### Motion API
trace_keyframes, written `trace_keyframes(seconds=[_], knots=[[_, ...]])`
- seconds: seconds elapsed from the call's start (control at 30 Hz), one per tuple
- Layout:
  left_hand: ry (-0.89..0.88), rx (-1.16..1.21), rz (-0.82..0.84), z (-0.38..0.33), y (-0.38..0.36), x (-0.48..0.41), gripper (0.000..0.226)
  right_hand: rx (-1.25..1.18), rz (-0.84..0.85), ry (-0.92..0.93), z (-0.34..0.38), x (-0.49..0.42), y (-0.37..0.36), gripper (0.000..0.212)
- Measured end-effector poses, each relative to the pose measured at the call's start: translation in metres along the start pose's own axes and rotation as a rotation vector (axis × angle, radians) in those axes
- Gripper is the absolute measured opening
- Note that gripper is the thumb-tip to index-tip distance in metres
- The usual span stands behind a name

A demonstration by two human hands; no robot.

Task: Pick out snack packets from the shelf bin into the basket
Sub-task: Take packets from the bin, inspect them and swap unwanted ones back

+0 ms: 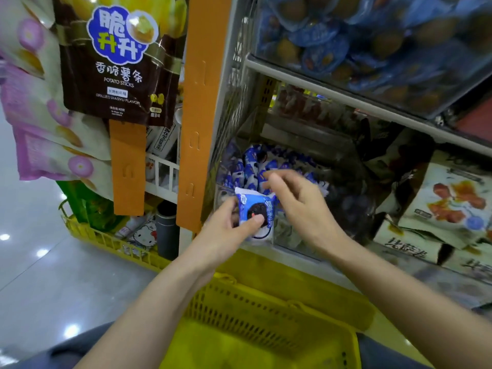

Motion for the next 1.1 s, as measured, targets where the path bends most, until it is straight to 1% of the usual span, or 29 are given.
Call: trace_keyframes(seconds=[0.1,0.23,0.3,0.43,0.53,0.6,0.67,0.7,0.8,0.83,0.87,0.93,1.0,1.1], knots=[[0.002,-0.001,0.014,0.007,-0.009,0.009,0.029,-0.128,0.081,-0.123,-0.02,0.028,-0.008,0.014],[0.022,-0.076,0.057,0.016,-0.022,0.017,0.034,-0.427,0.102,-0.364,-0.05,0.049,-0.005,0.018],[0.006,-0.093,0.045,0.019,-0.025,0.018,0.03,-0.474,0.094,-0.413,-0.06,0.057,-0.005,0.016],[-0.054,-0.129,-0.035,0.02,-0.024,0.016,0.01,-0.487,0.095,-0.498,-0.077,0.071,-0.01,0.016],[-0.107,-0.16,-0.082,0.019,-0.022,0.015,0.013,-0.631,0.142,-0.607,-0.089,0.078,-0.019,0.023],[-0.132,-0.172,-0.092,0.019,-0.023,0.015,0.013,-0.765,0.202,-0.65,-0.089,0.082,-0.028,0.021],[-0.131,-0.163,-0.101,0.021,-0.023,0.016,0.011,-0.787,0.227,-0.633,-0.087,0.084,-0.032,0.02],[-0.126,-0.161,-0.106,0.022,-0.022,0.016,0.011,-0.73,0.202,-0.587,-0.086,0.083,-0.029,0.019],[-0.099,-0.122,-0.122,0.025,-0.021,0.017,0.014,-0.41,0.011,-0.312,-0.069,0.075,-0.003,0.008],[-0.074,-0.099,-0.128,0.027,-0.021,0.017,0.015,-0.314,-0.039,-0.233,-0.062,0.074,0.004,0.009],[-0.04,-0.074,-0.135,0.031,-0.02,0.017,0.017,-0.234,-0.072,-0.181,-0.058,0.074,0.008,0.011],[0.043,-0.008,-0.138,0.04,-0.021,0.018,0.018,-0.135,-0.102,-0.14,-0.055,0.074,0.012,0.013],[0.133,0.078,-0.11,0.049,-0.025,0.019,0.021,-0.138,-0.1,-0.156,-0.058,0.074,0.011,0.012],[0.208,0.092,-0.048,0.054,-0.029,0.021,0.028,-0.352,-0.113,-0.261,-0.071,0.073,0.014,0.008]])
Point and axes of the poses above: each hand's wrist, its own x-axis away from the middle knuckle, its own y-axis out of the back of the hand, z = x × y, the point moved 10 cm from there along -x, towards the middle knuckle, and after that the axes turned 5 degrees about -y, right-handed, at the moved point
